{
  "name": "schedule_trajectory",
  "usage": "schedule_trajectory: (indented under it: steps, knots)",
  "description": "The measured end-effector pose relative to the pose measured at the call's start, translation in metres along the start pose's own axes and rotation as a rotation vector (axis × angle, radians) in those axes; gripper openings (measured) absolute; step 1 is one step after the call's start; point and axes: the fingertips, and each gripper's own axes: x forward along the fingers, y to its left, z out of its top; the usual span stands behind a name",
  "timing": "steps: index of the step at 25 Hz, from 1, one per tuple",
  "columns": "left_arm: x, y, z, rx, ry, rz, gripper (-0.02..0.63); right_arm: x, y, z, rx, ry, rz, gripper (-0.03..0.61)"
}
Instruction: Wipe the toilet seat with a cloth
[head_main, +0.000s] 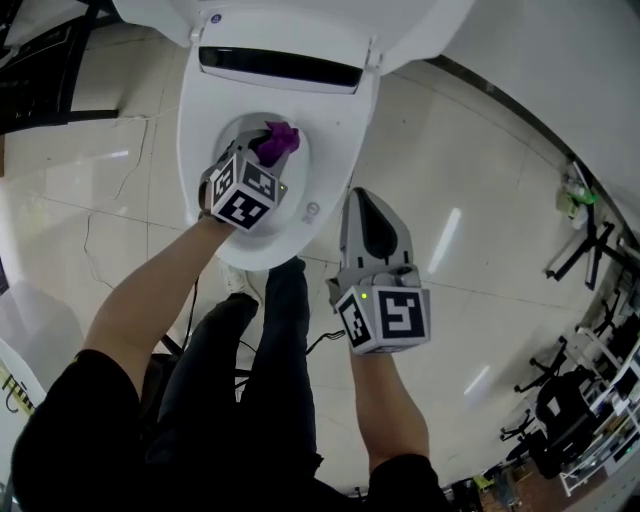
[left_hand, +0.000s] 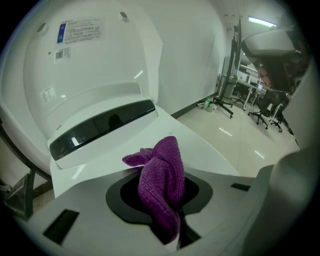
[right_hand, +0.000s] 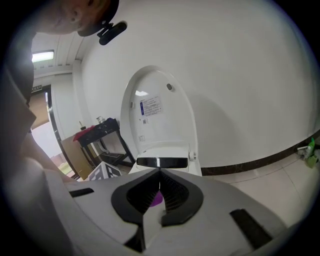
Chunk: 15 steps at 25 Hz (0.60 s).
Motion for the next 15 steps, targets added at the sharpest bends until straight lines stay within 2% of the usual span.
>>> schedule_trajectory:
  steps: [7, 15]
  knots:
    - [0.047, 0.016, -0.018, 0.018, 0.063, -0.001, 0.100, 0.017, -0.021, -0.006, 0.022, -0.008, -0.013, 0.017]
    - [0.057, 0.020, 0.016, 0.047, -0.001, 0.009, 0.100, 0.022, -0.030, 0.000, 0.031, -0.028, -0.029, 0.017]
